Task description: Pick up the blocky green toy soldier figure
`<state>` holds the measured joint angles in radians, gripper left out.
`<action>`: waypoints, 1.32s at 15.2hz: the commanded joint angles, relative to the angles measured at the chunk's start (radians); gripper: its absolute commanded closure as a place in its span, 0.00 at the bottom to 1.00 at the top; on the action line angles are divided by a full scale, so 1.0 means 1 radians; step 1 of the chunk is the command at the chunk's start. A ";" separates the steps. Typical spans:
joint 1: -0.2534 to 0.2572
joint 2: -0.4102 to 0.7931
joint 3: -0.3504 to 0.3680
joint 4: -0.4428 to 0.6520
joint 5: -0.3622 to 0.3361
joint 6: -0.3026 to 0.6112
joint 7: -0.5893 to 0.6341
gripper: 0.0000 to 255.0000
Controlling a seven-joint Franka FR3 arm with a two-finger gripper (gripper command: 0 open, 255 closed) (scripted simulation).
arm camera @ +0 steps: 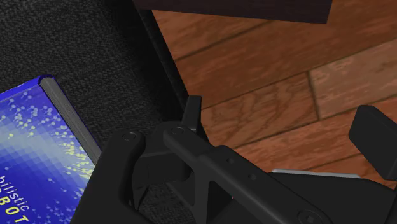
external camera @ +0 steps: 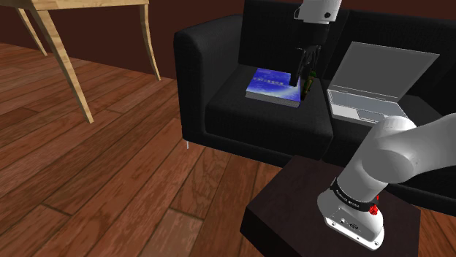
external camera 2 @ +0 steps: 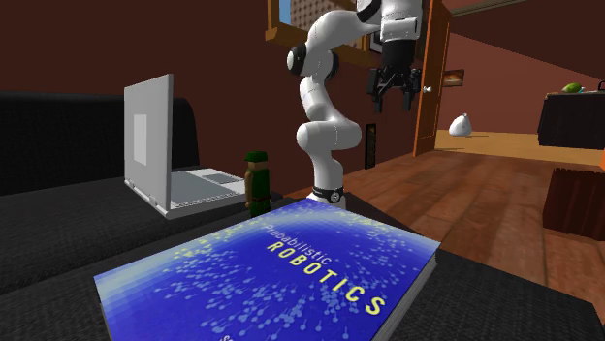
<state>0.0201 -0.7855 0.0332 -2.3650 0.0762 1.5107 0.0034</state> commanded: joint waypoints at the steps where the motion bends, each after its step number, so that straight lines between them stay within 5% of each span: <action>1: 0.000 0.000 0.000 0.000 0.000 0.000 0.000 0.00; 12: -0.083 0.140 -0.248 0.051 -0.138 0.099 -0.260 0.00; 20: -0.115 0.328 -0.424 0.175 -0.170 0.172 -0.453 0.00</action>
<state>-0.0908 -0.4809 -0.3692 -2.2034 -0.0918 1.6723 -0.4232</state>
